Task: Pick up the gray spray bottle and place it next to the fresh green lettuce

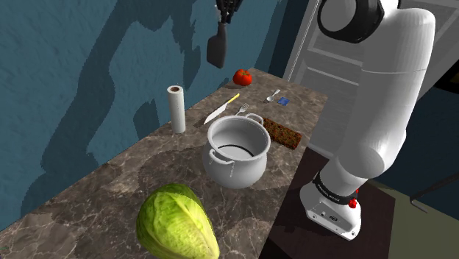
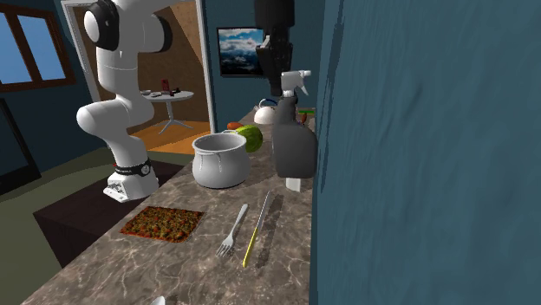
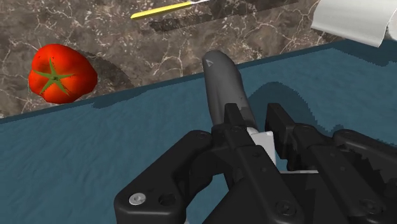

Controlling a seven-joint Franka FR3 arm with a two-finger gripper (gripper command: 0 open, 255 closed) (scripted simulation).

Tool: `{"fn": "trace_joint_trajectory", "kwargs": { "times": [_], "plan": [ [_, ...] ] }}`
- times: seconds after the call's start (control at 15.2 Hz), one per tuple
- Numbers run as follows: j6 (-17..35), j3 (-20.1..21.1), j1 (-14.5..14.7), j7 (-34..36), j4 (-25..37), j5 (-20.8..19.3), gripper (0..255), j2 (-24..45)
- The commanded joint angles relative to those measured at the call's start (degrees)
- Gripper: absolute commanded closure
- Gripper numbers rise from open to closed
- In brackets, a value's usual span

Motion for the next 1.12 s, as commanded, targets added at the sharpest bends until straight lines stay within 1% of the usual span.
{"fn": "trace_joint_trajectory", "kwargs": {
  "times": [0.0, 0.2, 0.46, 0.73, 1.06],
  "plan": [
    [-1.6, 0.0, -0.2, 0.0, 2.5, 0.1, 255, 0.9],
    [-0.3, 0.9, 2.6, 3.2, -3.0, -0.7, 255, -3.5],
    [0.4, 2.4, 6.0, 7.9, -7.8, -1.7, 255, -8.0],
    [0.4, 4.2, 9.3, 12.8, -10.7, -2.5, 255, -11.1],
    [-0.3, 6.8, 13.2, 19.2, -12.0, -3.3, 255, -13.5]
  ]
}}
